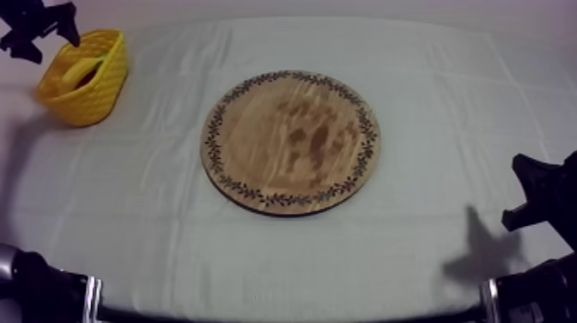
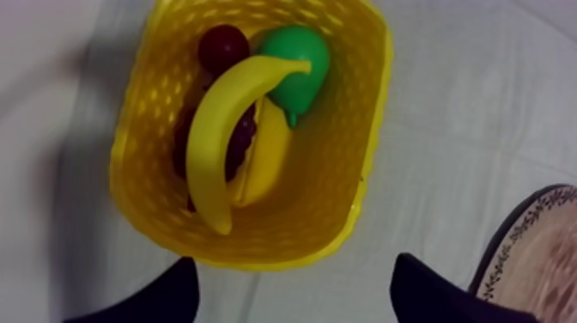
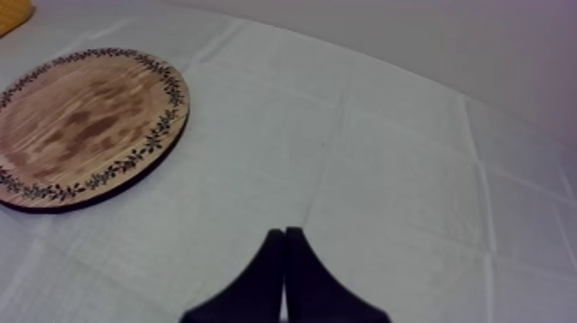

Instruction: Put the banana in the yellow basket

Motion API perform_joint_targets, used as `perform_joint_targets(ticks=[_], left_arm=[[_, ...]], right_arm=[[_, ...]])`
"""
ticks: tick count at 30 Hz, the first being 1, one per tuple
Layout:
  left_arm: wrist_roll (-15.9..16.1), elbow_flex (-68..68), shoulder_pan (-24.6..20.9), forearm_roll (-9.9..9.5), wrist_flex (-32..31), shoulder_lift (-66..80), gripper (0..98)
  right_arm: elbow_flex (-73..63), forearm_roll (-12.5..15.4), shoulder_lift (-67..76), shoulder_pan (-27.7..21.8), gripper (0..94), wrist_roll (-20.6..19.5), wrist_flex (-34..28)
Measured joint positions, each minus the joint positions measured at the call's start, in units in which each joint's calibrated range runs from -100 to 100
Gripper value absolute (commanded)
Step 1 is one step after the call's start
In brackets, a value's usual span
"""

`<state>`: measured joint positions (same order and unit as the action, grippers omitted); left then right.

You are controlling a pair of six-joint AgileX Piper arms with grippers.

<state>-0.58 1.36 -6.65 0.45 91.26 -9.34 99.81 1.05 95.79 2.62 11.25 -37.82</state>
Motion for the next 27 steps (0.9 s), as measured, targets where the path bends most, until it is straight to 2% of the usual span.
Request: perform_joint_targets(ticks=[5, 8, 13, 18, 22, 27], left_arm=[[-1.1, -3.3, 0.9, -0.06, -0.7, 7.8, 74.1], [-1.7, -6.0, 1.7, -0.45, -2.6, 13.6, 65.5], [-2.5, -11.7, 2.8, -0.08, -7.1, 23.7, 34.4], [-3.0, -19.2, 4.2, 0.04, -12.0, 34.4, 12.2], [-2.3, -26.3, 5.9, 0.28, -17.0, 42.2, 3.6], [-1.2, -38.8, 6.6, 1.84, -26.0, 53.5, 0.7]], right_arm=[[0.0, 0.0, 0.0, 0.0, 0.2, 0.0, 0.0], [0.0, 0.0, 0.0, 0.0, 0.2, 0.0, 0.0], [0.0, 0.0, 0.0, 0.0, 0.2, 0.0, 0.0], [0.0, 0.0, 0.0, 0.0, 0.2, 0.0, 0.0], [0.0, 0.0, 0.0, 0.0, 0.2, 0.0, 0.0], [0.0, 0.0, 0.0, 0.0, 0.2, 0.0, 0.0]])
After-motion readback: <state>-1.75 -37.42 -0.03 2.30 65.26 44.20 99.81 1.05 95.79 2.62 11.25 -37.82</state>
